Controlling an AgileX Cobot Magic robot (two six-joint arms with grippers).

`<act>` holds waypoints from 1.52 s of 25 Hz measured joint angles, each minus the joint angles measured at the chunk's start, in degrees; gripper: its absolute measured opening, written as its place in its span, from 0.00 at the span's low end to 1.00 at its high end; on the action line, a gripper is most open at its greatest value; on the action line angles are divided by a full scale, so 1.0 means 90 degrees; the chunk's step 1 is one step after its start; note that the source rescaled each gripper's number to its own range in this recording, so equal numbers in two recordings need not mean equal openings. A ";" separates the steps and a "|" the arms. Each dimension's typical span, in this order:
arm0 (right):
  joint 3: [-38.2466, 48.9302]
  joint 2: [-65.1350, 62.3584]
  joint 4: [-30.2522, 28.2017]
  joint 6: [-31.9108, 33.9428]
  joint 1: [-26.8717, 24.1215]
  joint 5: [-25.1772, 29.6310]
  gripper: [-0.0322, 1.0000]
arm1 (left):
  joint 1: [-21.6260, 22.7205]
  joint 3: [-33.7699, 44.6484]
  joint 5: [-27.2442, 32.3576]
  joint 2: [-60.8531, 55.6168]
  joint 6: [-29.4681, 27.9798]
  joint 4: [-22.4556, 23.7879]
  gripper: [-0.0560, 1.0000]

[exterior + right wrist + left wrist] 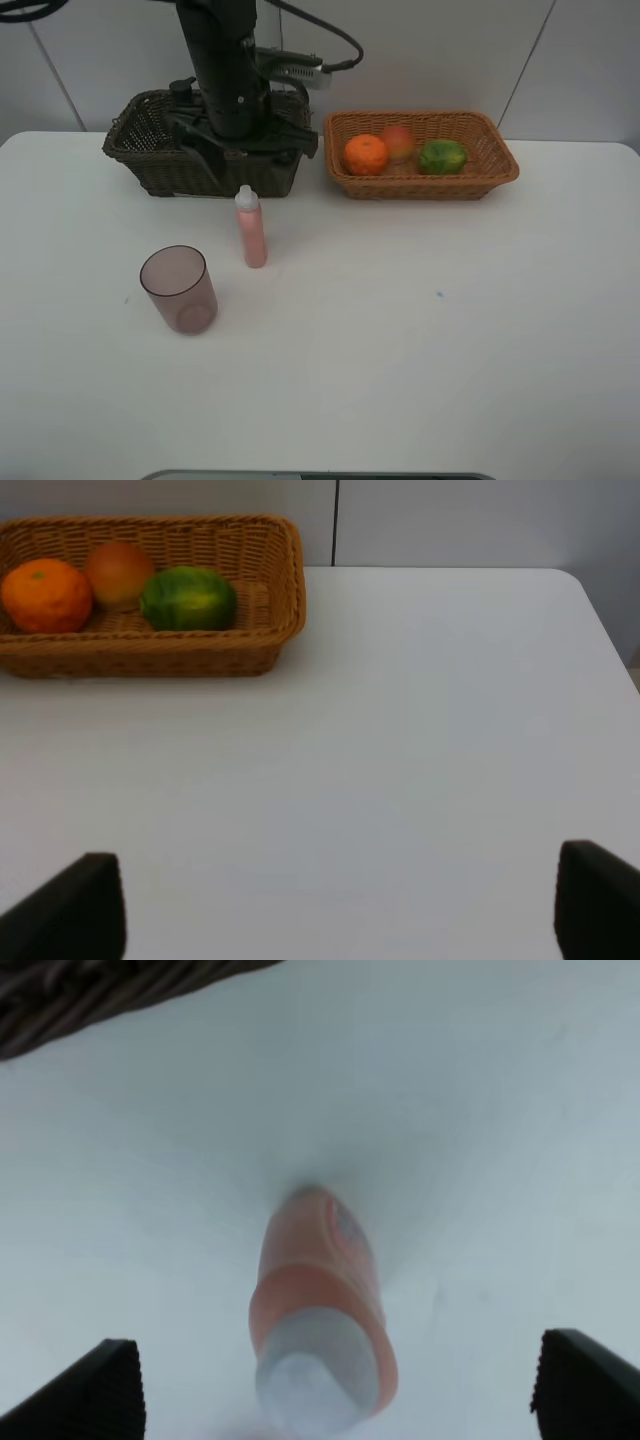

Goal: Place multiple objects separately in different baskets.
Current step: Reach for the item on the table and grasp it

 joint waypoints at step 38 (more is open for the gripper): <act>0.0000 0.0000 0.0000 0.0000 0.0000 0.0000 0.74 | 0.0169 0.1695 -0.2233 0.0075 -0.0402 -0.0102 0.85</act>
